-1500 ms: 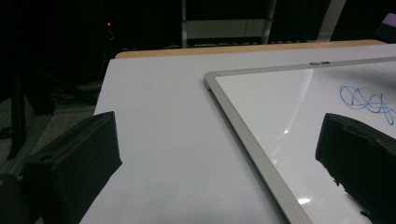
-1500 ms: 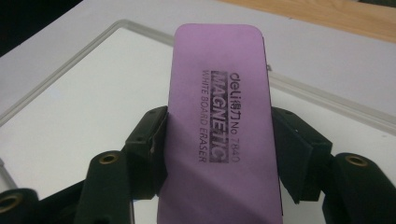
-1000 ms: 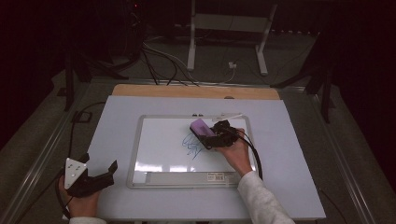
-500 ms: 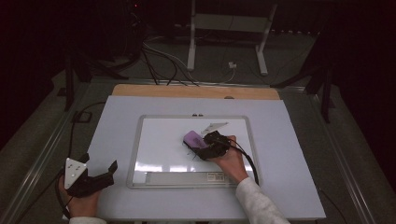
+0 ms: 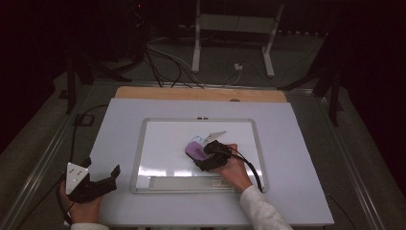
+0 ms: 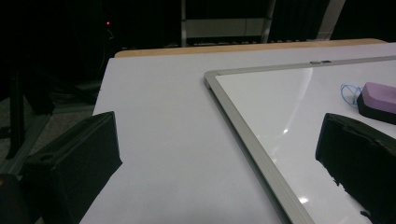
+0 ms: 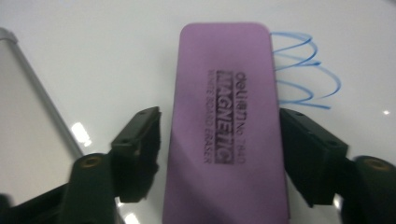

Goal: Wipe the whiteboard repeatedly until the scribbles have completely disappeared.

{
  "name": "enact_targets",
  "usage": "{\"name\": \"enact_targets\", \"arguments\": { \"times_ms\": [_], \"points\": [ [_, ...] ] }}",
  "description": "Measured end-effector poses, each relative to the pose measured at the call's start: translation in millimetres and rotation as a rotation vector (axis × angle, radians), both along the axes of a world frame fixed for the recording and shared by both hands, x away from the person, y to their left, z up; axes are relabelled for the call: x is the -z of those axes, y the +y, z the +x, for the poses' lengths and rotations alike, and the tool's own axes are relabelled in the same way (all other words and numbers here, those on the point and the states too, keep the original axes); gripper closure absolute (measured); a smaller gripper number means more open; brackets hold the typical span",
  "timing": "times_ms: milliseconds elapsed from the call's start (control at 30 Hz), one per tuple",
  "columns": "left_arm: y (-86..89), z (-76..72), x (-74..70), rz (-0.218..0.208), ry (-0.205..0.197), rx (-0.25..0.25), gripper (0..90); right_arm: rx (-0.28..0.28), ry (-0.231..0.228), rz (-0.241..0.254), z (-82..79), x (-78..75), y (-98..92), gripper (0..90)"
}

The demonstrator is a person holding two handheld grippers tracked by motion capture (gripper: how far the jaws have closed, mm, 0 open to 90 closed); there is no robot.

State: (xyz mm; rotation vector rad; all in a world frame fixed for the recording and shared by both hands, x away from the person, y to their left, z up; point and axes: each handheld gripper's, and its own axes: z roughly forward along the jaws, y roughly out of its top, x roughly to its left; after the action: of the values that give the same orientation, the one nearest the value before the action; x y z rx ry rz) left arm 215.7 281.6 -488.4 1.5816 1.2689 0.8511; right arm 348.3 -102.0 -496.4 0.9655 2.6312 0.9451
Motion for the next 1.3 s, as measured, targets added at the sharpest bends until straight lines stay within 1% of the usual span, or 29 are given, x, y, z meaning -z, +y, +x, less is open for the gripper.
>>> {"name": "enact_targets", "arguments": {
  "times_ms": [33,100,200,267,333,400,433,467,600,767,900,1000,1033,1067,1100,1167,1200,1233,1300],
  "points": [
    [-0.1,0.2,0.3,0.005,0.002,0.002,0.6,0.006,0.001,0.006,0.6,-0.9,0.1,24.5],
    [-0.8,0.5,0.3,0.005,0.003,0.004,0.6,0.017,0.007,0.034,2.6,-2.5,-0.3,23.4],
    [-1.1,0.3,0.1,0.005,0.001,0.005,0.6,0.038,0.02,0.082,6.0,-4.5,-1.2,22.7],
    [-1.2,0.2,0.0,0.006,0.001,0.005,0.6,0.044,0.03,0.097,7.8,-4.5,-0.8,22.9],
    [-1.3,0.2,0.0,0.006,0.001,0.006,0.6,0.043,0.038,0.096,8.8,-2.9,0.5,25.7],
    [-1.5,0.2,0.1,0.005,0.001,0.007,0.6,0.026,0.055,0.093,9.3,-0.6,2.4,32.8],
    [-1.5,0.2,0.2,0.004,0.002,0.007,0.6,0.026,0.051,0.078,9.0,0.5,3.3,38.5],
    [-1.4,0.1,0.2,0.004,0.001,0.008,0.6,0.03,0.043,0.063,8.5,1.3,4.2,39.9],
    [-1.2,0.1,0.3,0.004,0.001,0.008,0.6,0.034,0.038,0.051,6.8,0.8,6.2,40.7],
    [-1.7,0.3,0.2,0.005,0.002,0.008,0.6,0.001,0.039,0.038,2.8,-0.1,8.7,40.8],
    [-2.6,1.0,0.3,0.008,0.003,0.01,0.6,0.0,0.043,0.033,2.9,-0.4,8.1,40.9],
    [-2.2,0.6,0.0,0.007,0.002,0.009,0.6,0.037,0.037,0.019,5.2,-1.2,5.9,41.0],
    [-1.8,0.4,-0.2,0.007,0.001,0.009,0.6,0.085,0.024,0.005,8.9,-1.7,1.0,41.1],
    [-1.5,0.3,-0.2,0.006,-0.001,0.007,0.6,0.085,0.024,0.005,8.9,-1.7,1.0,41.1],
    [-1.1,0.1,-0.3,0.007,-0.001,0.007,0.6,0.112,0.02,0.001,11.2,-1.8,-2.6,41.1],
    [-0.7,0.1,-0.1,0.005,0.0,0.006,0.6,0.157,0.031,0.016,16.7,-0.9,-10.9,41.1],
    [-0.8,0.0,0.0,0.005,0.001,0.005,0.6,0.177,0.031,0.016,18.6,-0.9,-14.0,41.1],
    [-0.9,0.0,0.0,0.005,0.001,0.005,0.6,0.19,0.031,0.015,19.9,-0.9,-16.3,41.1],
    [-1.3,0.1,-0.1,0.006,0.0,0.005,0.6,0.193,0.025,0.009,19.2,-1.1,-15.9,41.1]
  ]
}}
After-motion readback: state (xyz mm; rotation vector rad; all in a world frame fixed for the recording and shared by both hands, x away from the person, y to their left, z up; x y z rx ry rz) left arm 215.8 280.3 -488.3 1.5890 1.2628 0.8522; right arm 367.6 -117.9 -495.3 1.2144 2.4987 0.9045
